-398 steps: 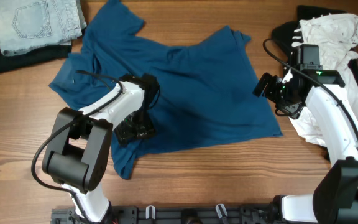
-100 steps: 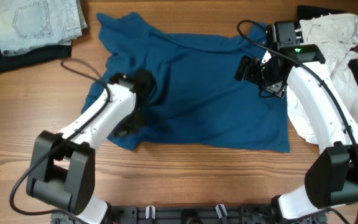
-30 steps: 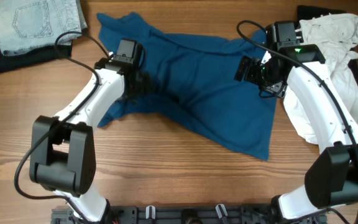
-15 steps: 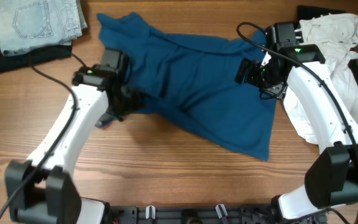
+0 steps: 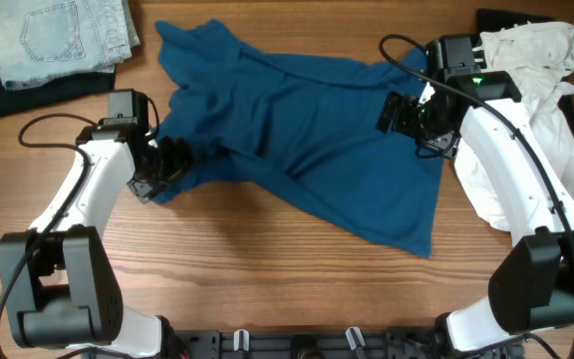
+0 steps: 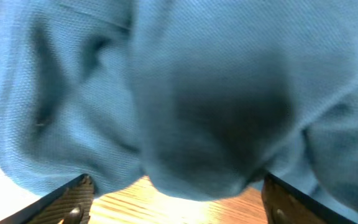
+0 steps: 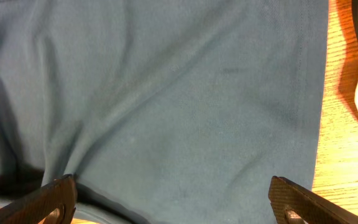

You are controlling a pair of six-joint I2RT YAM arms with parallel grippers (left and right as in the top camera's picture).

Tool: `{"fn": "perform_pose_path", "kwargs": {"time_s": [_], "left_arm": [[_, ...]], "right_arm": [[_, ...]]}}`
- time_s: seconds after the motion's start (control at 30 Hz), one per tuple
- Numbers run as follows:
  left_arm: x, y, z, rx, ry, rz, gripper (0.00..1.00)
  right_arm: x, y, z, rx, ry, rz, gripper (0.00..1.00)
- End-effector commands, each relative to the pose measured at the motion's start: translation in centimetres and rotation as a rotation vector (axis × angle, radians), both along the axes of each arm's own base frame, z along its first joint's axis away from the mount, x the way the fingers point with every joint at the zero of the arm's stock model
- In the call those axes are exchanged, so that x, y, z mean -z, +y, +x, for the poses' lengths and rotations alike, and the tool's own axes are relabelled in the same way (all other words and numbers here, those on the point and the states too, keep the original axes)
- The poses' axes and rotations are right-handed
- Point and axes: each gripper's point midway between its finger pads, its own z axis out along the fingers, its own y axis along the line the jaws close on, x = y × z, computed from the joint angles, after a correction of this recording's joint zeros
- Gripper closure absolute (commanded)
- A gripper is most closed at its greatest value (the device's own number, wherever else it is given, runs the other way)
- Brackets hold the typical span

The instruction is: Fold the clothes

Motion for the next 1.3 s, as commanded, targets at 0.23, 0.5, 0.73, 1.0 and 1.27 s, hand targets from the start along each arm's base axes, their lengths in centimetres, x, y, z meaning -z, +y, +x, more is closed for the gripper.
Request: {"fn": "perform_pose_path", "kwargs": {"time_s": [0.23, 0.5, 0.73, 1.0, 1.27], "left_arm": [[2.2, -2.2, 0.2, 0.001, 0.045, -0.130, 0.23], [3.3, -1.6, -0.1, -0.012, 0.078, -0.099, 0.34], [3.4, -0.6, -0.6, -0.034, 0.100, -0.077, 0.35], [3.5, -0.5, -0.6, -0.035, 0.101, -0.074, 0.30], [3.4, -0.5, -0.5, -0.035, 0.096, -0.074, 0.29]], "right_arm": [[0.1, 0.1, -0.2, -0.017, 0.007, -0.005, 0.00], [0.5, -0.7, -3.2, 0.085, 0.138, -0.004, 0.08], [-1.3, -2.5, -7.4, 0.204, 0.243, -0.024, 0.05], [6.4, -1.2, -13.8, 0.306, 0.479, 0.046, 0.01], [8.2, -1.0, -17.2, 0.371, 0.533, 0.065, 0.03]]}}
